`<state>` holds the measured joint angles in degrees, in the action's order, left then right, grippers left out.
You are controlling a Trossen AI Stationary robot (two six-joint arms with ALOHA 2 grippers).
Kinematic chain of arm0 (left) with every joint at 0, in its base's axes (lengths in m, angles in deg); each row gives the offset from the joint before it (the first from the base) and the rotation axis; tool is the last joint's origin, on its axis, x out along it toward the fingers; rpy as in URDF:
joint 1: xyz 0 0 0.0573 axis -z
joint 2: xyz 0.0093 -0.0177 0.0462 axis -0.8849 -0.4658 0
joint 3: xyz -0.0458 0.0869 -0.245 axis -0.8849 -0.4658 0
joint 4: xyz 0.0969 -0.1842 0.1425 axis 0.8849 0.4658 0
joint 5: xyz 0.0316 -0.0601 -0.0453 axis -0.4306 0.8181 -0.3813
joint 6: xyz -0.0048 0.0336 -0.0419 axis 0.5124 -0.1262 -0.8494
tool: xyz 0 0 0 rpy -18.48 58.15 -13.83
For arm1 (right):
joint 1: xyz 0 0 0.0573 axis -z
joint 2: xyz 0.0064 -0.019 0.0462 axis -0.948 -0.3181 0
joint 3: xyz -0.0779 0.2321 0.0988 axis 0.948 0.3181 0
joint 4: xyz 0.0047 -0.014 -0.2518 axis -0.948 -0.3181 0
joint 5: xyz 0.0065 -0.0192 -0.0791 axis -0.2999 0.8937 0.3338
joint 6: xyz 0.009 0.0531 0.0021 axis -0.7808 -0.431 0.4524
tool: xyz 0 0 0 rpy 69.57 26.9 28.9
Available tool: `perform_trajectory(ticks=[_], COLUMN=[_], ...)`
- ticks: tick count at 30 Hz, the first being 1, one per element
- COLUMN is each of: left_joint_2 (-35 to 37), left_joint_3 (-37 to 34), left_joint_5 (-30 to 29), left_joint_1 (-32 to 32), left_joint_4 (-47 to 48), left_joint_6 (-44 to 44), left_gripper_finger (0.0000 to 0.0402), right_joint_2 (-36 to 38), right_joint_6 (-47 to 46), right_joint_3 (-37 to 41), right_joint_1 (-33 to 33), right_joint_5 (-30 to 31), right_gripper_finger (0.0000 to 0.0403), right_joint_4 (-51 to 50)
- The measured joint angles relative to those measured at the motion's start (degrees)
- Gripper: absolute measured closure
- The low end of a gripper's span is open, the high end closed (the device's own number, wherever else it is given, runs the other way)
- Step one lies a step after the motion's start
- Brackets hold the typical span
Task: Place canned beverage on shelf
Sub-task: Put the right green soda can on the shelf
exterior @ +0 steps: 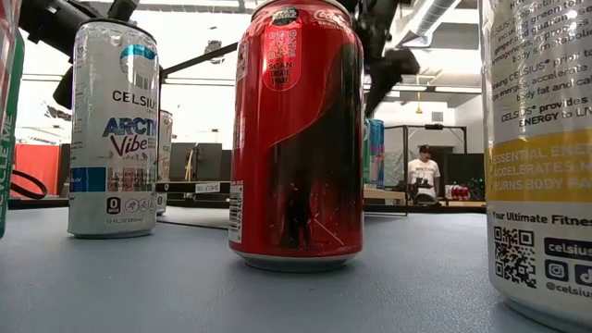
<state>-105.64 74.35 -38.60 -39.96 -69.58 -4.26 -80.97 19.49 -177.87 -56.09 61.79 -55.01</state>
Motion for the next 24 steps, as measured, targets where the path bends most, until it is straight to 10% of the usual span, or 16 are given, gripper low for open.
perform_trajectory(ticks=[13, 24], left_joint_2=[-0.01, -0.01], left_joint_3=[0.0, 0.0], left_joint_5=[-3.34, -3.42], left_joint_1=[-0.04, -0.04], left_joint_4=[-0.07, -0.03], left_joint_6=[-0.64, -0.63], left_gripper_finger=[0.0207, 0.0207], right_joint_2=[9.05, 18.49], right_joint_6=[-36.14, -46.87], right_joint_3=[-2.06, 21.24], right_joint_1=[-0.58, -4.93], right_joint_5=[-6.82, -9.39], right_gripper_finger=[0.0113, 0.0389], right_joint_4=[-5.79, 12.49])
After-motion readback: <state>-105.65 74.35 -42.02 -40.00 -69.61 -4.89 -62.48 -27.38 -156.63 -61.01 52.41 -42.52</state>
